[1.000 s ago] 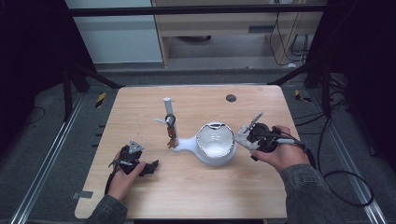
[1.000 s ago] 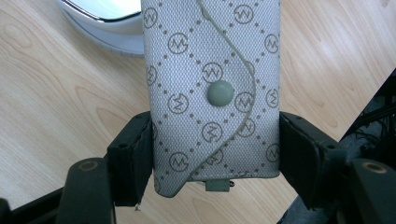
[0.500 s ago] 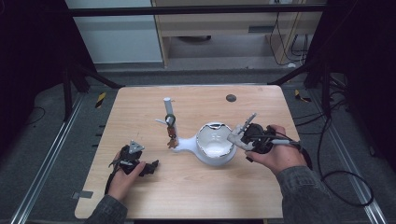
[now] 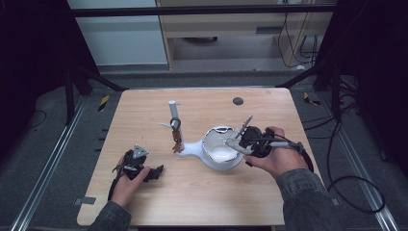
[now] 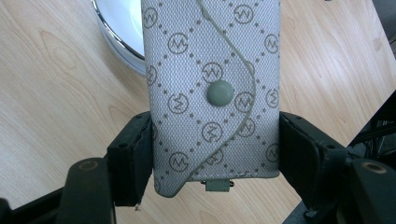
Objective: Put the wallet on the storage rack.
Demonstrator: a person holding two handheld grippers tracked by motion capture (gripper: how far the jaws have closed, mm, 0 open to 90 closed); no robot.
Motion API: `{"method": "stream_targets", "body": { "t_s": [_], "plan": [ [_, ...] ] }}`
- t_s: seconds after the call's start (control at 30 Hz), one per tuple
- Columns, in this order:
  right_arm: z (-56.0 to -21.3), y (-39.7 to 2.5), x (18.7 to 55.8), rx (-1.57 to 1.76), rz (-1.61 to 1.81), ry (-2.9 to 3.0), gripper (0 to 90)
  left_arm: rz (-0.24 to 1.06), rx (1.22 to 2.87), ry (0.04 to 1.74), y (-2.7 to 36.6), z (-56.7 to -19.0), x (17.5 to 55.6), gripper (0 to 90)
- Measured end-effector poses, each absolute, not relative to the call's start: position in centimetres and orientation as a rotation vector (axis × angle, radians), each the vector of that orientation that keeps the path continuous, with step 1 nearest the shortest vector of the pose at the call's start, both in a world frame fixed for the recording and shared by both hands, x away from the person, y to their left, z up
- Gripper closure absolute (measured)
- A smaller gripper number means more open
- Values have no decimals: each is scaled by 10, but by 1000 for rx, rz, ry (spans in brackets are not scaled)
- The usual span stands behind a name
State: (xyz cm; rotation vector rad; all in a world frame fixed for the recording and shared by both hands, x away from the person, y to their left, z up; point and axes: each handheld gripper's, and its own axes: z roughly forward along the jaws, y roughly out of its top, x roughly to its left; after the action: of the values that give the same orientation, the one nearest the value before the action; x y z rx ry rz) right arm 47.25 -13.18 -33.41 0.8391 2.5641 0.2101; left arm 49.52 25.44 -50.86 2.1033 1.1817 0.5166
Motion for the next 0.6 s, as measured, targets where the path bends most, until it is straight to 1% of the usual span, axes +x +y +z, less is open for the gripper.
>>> {"method": "stream_targets", "body": {
  "t_s": [0.6],
  "plan": [
    [-356,-101,481,772,119,2635,315,516,2104,1180,254,-509,495,0]
  ]
}}
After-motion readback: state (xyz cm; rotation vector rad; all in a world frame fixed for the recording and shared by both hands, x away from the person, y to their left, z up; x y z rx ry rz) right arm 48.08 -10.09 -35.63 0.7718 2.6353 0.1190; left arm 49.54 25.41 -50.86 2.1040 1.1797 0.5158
